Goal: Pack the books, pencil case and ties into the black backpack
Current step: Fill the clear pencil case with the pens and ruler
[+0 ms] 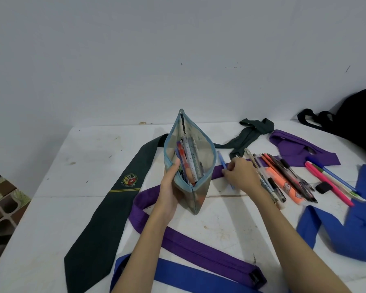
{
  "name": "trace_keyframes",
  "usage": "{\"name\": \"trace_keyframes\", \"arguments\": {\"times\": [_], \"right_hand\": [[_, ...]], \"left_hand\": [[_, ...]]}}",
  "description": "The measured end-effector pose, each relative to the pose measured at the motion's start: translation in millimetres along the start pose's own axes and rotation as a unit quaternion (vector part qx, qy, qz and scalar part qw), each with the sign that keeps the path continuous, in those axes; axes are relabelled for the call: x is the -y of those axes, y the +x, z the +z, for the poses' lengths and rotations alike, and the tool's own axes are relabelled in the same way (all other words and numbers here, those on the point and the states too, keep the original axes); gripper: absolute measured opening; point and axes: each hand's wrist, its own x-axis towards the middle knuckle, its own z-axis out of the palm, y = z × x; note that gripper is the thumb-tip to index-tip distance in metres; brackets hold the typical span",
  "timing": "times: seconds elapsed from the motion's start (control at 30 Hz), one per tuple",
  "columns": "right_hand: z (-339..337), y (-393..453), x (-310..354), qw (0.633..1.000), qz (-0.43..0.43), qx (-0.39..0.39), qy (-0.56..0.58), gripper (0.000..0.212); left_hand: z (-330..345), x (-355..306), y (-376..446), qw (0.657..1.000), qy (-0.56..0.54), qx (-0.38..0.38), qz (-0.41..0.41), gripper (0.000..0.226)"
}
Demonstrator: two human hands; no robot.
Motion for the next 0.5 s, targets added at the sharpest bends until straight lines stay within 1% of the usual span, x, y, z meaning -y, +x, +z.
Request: {"name": "trace_keyframes", "arguments": {"times": [0.07, 0.1, 0.13, 0.2, 0.23, 0.27, 0.3, 0.33, 0.37, 0.43, 0.5], "right_hand": [[-11.0, -2.2, 3.7, 0.988, 0.0, -0.054, 0.144, 0.011], [-21.4, -6.5, 8.7, 0.968, 0.002, -0.094, 0.233, 0.009], [-34.0, -12.9, 15.8, 0.937, -0.002, -0.129, 0.324, 0.008], [-61.1, -28.2, 32.9, 0.865, -0.043, -0.174, 0.47, 0.019], [-73.1, -36.5, 41.8, 0.836, -0.073, -0.185, 0.511, 0.025], [-82.4, -44.3, 49.8, 0.818, -0.1, -0.189, 0.533, 0.031], [-89.2, -51.6, 57.5, 0.811, -0.124, -0.182, 0.542, 0.038], [-92.6, -57.4, 64.5, 0.814, -0.142, -0.163, 0.539, 0.046], [-92.8, -62.1, 70.9, 0.826, -0.155, -0.133, 0.526, 0.055], [-83.9, -65.6, 81.0, 0.868, -0.17, -0.059, 0.462, 0.074], [-69.1, -63.6, 86.9, 0.917, -0.19, 0.007, 0.349, 0.083]], "left_hand": [[-0.1, -1.0, -1.3, 1.0, -0.009, 0.001, 0.003, 0.051], [-0.2, -1.3, -1.6, 1.0, -0.01, 0.003, 0.005, 0.047], [-0.6, -1.1, -1.3, 1.0, -0.008, 0.005, 0.005, 0.044], [-0.4, -1.7, -1.1, 1.0, -0.001, 0.01, 0.006, 0.042], [-0.2, -1.9, -0.9, 1.0, 0.001, 0.011, 0.008, 0.044], [0.4, -1.9, -0.9, 1.0, 0.002, 0.011, 0.009, 0.045], [1.2, -1.8, -0.8, 1.0, 0.003, 0.011, 0.008, 0.047], [2.1, -2.2, -1.4, 1.0, 0.004, 0.009, 0.007, 0.049], [2.6, -2.3, -2.1, 1.0, 0.004, 0.006, 0.007, 0.051], [3.9, -2.5, -3.3, 1.0, 0.006, 0.003, 0.012, 0.055], [4.4, -2.2, -3.5, 1.0, 0.012, 0.005, 0.022, 0.054]]}}
